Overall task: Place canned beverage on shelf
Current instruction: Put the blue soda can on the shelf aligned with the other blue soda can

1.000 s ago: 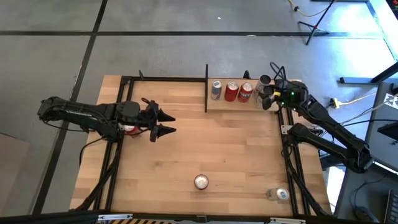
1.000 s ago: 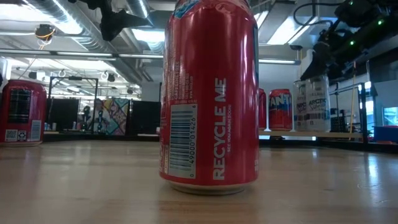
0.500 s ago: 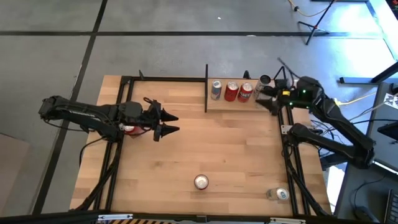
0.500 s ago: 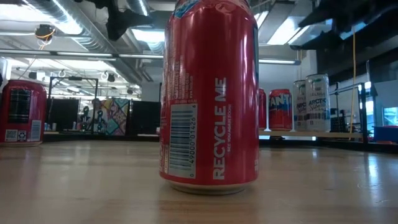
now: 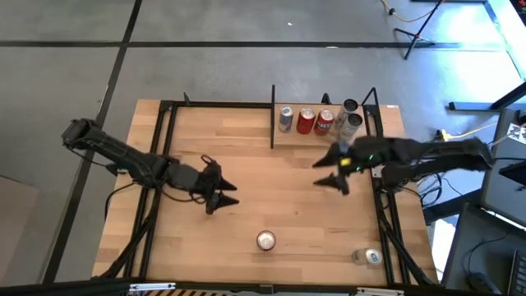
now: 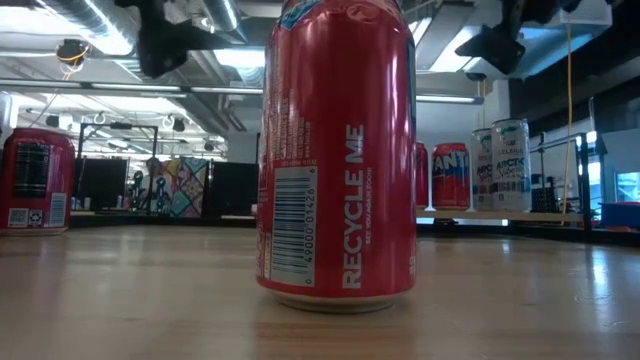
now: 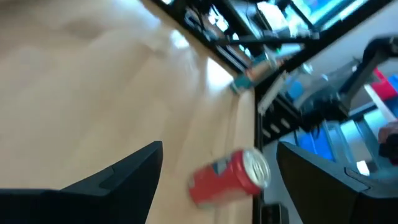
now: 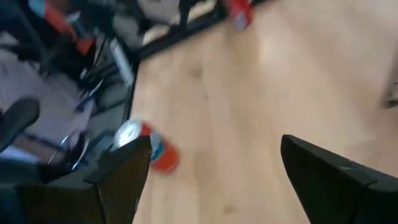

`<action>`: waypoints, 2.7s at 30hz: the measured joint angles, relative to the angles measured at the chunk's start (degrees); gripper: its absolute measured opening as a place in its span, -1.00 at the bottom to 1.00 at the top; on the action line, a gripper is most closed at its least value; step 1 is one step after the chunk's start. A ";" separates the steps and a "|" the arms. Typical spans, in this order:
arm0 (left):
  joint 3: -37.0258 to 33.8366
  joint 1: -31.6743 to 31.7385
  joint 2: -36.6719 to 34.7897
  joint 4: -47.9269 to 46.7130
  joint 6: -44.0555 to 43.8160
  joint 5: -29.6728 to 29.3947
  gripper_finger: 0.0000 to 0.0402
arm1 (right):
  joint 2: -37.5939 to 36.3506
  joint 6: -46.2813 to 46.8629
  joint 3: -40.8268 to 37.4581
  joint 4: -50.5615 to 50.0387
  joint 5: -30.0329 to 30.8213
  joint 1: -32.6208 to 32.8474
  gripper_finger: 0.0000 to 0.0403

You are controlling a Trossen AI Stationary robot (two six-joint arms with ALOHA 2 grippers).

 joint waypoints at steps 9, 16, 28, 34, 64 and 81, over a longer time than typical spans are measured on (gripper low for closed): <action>0.00 -9.54 -0.28 -0.35 -2.71 -0.20 0.55 | 16.55 20.36 16.66 -19.99 4.61 19.11 0.72; 0.02 -17.14 0.37 -1.02 -3.99 -2.23 0.55 | 24.80 47.97 26.83 -30.77 1.79 31.51 0.72; 0.02 -20.23 0.33 -4.95 -6.72 -6.54 0.55 | 27.43 92.47 28.99 -40.48 -4.57 48.91 0.72; 0.02 -20.23 0.33 -5.25 -6.88 -6.62 0.55 | 28.58 101.43 25.74 -40.59 -3.92 53.02 0.72; 0.02 -20.12 0.33 -5.32 -3.84 -4.99 0.55 | 37.53 70.05 26.29 -40.70 -6.25 48.84 0.01; 0.02 -20.12 0.33 -5.35 -2.33 -5.74 0.55 | 42.53 -3.73 37.13 -58.77 3.24 21.15 0.01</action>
